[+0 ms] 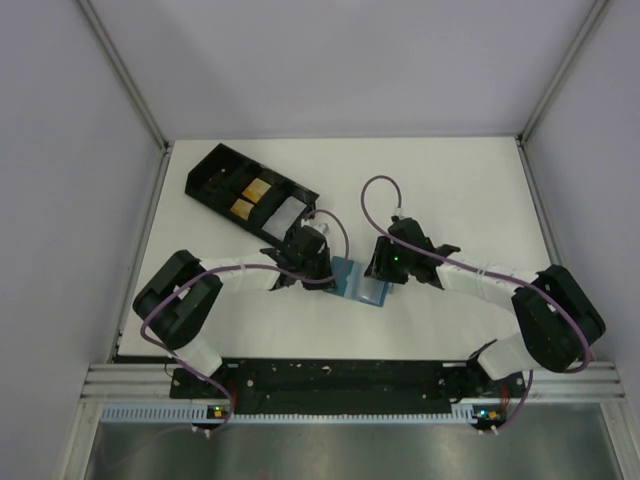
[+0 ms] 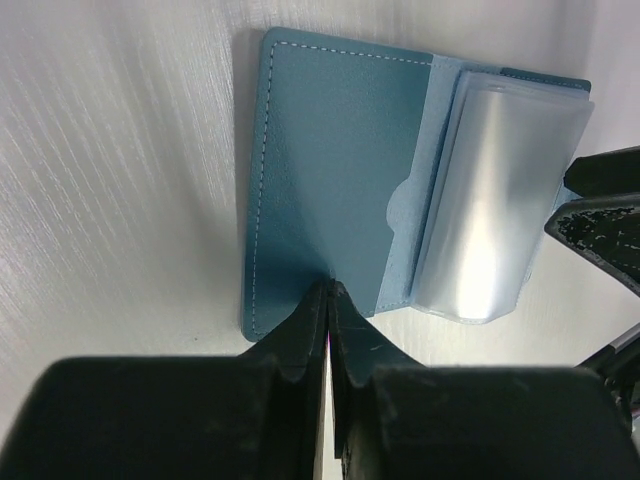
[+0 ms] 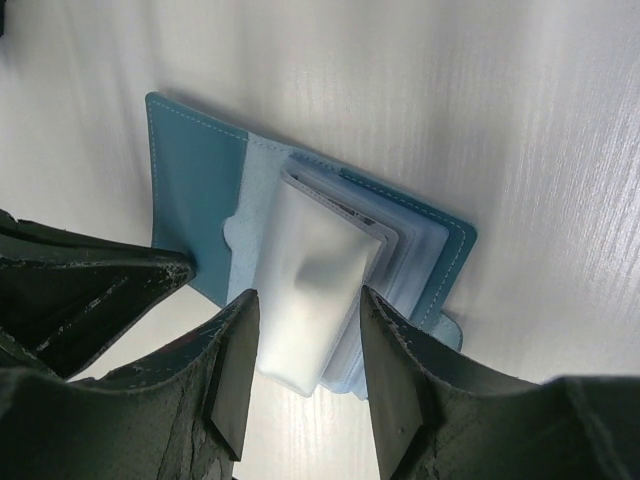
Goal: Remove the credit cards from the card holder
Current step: Open the card holder at the center of the board.
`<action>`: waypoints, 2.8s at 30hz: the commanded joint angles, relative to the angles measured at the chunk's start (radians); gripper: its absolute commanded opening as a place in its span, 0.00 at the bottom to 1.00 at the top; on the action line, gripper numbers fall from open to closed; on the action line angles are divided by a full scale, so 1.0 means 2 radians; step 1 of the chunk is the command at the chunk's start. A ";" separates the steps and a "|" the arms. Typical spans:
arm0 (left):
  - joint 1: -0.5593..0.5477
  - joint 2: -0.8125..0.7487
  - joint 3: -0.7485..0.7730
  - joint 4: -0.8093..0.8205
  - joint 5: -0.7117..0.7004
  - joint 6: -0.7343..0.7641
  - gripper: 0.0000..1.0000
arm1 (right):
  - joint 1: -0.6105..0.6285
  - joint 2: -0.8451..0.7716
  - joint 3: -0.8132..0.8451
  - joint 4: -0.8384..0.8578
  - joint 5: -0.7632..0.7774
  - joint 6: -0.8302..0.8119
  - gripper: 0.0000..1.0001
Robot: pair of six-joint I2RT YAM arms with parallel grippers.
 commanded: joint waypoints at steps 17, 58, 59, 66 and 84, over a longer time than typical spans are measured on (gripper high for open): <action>-0.001 -0.003 -0.031 0.033 0.026 -0.023 0.05 | -0.001 0.026 0.010 0.055 -0.062 0.004 0.45; -0.001 -0.009 -0.043 0.052 0.031 -0.033 0.05 | -0.001 0.013 0.018 0.016 -0.030 -0.001 0.51; -0.001 -0.010 -0.044 0.053 0.031 -0.034 0.05 | -0.001 0.013 0.019 0.020 -0.032 -0.002 0.51; -0.001 -0.014 -0.045 0.054 0.033 -0.035 0.05 | -0.001 0.015 0.023 0.038 -0.055 0.000 0.50; -0.001 -0.038 -0.041 0.054 0.035 -0.037 0.06 | 0.000 0.075 0.060 0.135 -0.139 0.017 0.52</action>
